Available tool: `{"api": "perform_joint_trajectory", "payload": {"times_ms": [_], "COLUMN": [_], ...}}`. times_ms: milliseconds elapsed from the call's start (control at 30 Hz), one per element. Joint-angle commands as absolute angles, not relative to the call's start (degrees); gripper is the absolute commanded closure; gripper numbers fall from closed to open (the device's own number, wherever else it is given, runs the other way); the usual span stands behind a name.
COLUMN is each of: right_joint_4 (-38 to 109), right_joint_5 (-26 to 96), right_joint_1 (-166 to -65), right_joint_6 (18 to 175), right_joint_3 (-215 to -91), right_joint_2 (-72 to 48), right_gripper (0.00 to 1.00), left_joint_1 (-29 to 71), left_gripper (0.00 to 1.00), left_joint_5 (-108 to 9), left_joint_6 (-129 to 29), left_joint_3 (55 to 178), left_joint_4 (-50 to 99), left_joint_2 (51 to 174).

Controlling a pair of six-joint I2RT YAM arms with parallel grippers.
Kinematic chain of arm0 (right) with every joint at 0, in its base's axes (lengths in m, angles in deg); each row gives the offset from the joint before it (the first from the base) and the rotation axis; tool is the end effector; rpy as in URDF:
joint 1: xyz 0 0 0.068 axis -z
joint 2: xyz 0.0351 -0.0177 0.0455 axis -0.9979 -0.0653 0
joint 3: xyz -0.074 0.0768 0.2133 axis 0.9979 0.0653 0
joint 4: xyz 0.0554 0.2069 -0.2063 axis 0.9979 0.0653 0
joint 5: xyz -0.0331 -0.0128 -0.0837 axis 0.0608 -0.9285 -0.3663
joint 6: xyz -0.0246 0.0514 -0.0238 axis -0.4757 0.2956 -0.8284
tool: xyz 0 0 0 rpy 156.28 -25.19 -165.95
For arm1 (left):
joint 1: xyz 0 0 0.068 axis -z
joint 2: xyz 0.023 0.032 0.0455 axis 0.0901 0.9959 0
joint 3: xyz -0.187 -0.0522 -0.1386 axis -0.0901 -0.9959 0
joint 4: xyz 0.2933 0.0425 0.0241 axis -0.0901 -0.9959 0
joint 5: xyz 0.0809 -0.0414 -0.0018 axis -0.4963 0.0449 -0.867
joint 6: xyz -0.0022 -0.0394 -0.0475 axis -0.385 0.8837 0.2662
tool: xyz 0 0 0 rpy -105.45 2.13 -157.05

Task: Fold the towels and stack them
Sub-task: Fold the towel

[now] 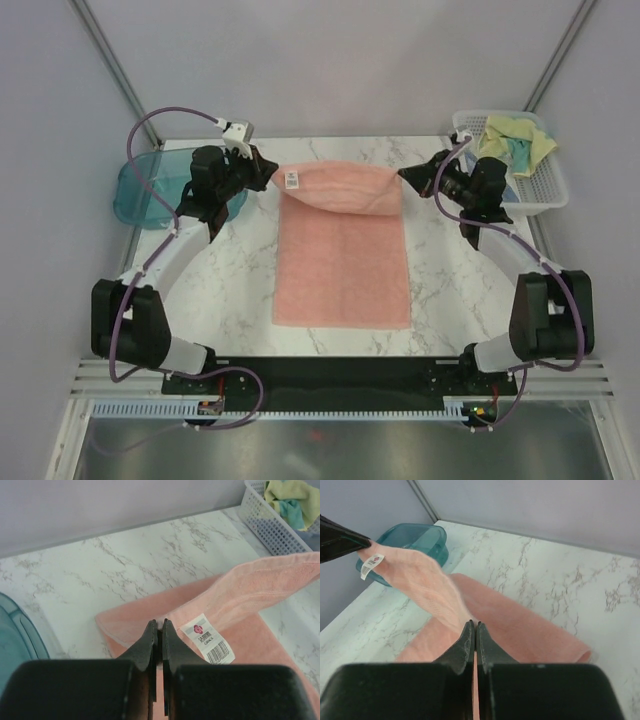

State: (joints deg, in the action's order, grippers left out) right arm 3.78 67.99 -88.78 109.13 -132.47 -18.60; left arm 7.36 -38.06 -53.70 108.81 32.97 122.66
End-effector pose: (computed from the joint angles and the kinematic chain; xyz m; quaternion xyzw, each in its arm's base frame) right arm 0.3890 0.0477 0.2370 -0.1428 0.6991 0.3701 0.5949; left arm 0.3897 -0.1028 0.2734 0.1376 0.7544 -0.2422 0.5944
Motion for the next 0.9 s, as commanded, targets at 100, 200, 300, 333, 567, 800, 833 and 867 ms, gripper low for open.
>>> {"api": "perform_joint_trajectory", "payload": {"times_ms": [100, 200, 300, 333, 567, 800, 833, 867], "right_joint_4": [10.29, 14.33, 18.56, 19.35, 28.57, 33.15, 33.59, 34.38], "right_joint_5": [62.69, 63.39, 63.03, 64.08, 63.04, 59.53, 59.69, 59.87], "right_joint_1": [-89.51, -89.59, -89.68, -89.94, -92.05, -93.02, -93.19, -93.28], "right_joint_6": [110.7, 111.58, 113.42, 114.12, 111.14, 115.17, 115.7, 115.45], "right_joint_3": [-118.97, -114.92, -112.72, -111.59, -107.88, -103.32, -102.88, -102.7], "right_joint_2": [-0.55, 6.4, 9.68, 10.82, 17.15, 23.47, 24.01, 25.14], "right_gripper": [1.0, 1.0, 1.0, 1.0, 1.0, 1.0, 1.0, 1.0], "left_joint_1": [7.75, 8.19, 10.03, 10.64, 13.63, 18.55, 18.99, 19.35], "left_gripper": [0.98, 0.98, 0.98, 0.98, 0.98, 0.98, 0.98, 0.98], "left_joint_5": [-36.89, -35.23, -36.17, -36.36, -36.36, -43.21, -44.17, -45.05], "left_joint_6": [-48.16, -46.23, -44.91, -44.03, -44.03, -37.35, -37.17, -36.91], "left_joint_3": [96.08, 91.51, 85.8, 84.48, 79.11, 75.94, 75.59, 74.8], "left_joint_4": [33.51, 31.31, 30.86, 30.86, 30.86, 24.02, 23.49, 23.22], "left_joint_2": [109.63, 105.67, 101.8, 99.26, 93.44, 91.68, 91.42, 90.89]}}
